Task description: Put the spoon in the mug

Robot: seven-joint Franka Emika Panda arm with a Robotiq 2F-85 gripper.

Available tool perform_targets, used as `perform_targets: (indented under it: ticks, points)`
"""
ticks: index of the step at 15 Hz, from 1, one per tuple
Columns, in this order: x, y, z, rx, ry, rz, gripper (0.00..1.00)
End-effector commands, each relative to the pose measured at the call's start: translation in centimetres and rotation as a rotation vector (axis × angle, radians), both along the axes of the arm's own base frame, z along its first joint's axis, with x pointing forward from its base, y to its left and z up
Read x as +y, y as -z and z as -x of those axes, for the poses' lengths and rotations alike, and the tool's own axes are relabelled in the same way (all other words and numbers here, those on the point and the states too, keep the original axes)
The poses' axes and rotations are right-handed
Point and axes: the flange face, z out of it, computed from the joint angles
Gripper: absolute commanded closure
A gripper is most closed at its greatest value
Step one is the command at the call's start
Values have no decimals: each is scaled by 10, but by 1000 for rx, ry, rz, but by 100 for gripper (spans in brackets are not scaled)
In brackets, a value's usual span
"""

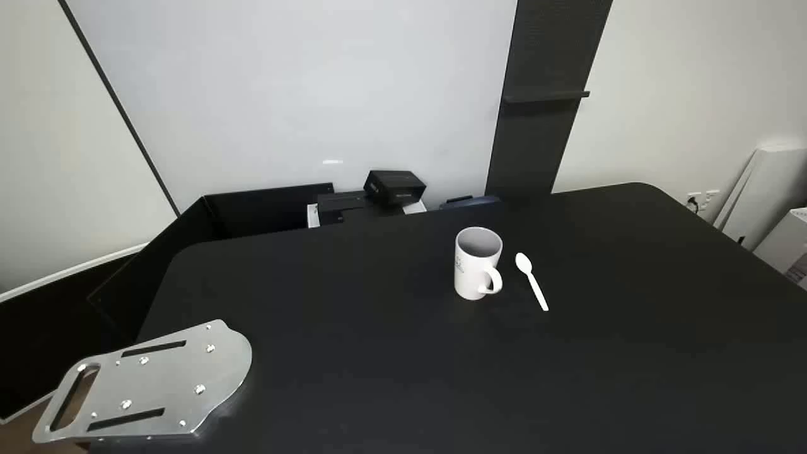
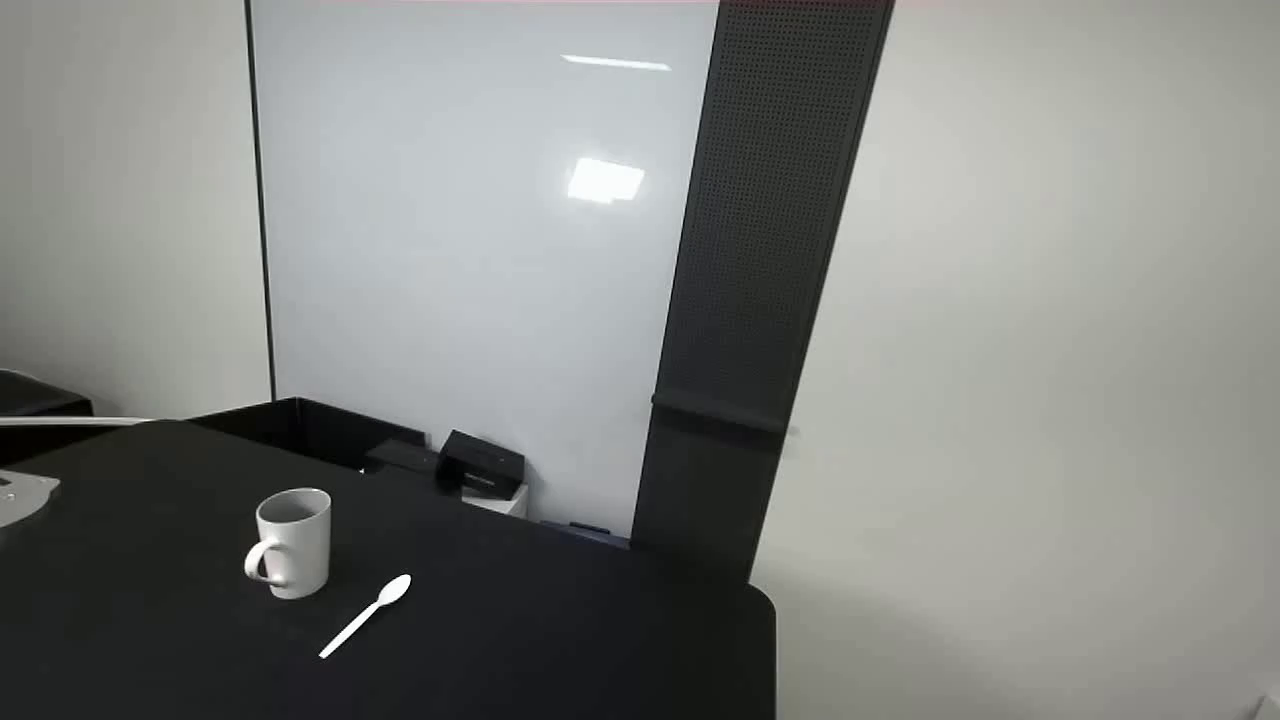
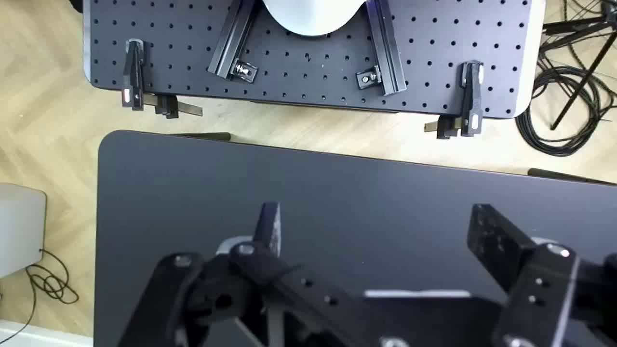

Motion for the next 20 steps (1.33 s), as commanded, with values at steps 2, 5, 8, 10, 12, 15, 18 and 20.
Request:
perform_targets:
  ticks: [2,5,8,10,12,15,18,20]
  points:
    - [0,0,0,1,0,0,0]
    - [0,0,0,1,0,0,0]
    - [0,0,0,0,0,0,0]
    - [0,0,0,0,0,0,0]
    - [0,0,0,0,0,0,0]
    - [-9,6,-13,-21,-5,10,0]
    - [-33,21,-43,-26,15,34,0]
    - [-54,37,-69,-6,38,49,0]
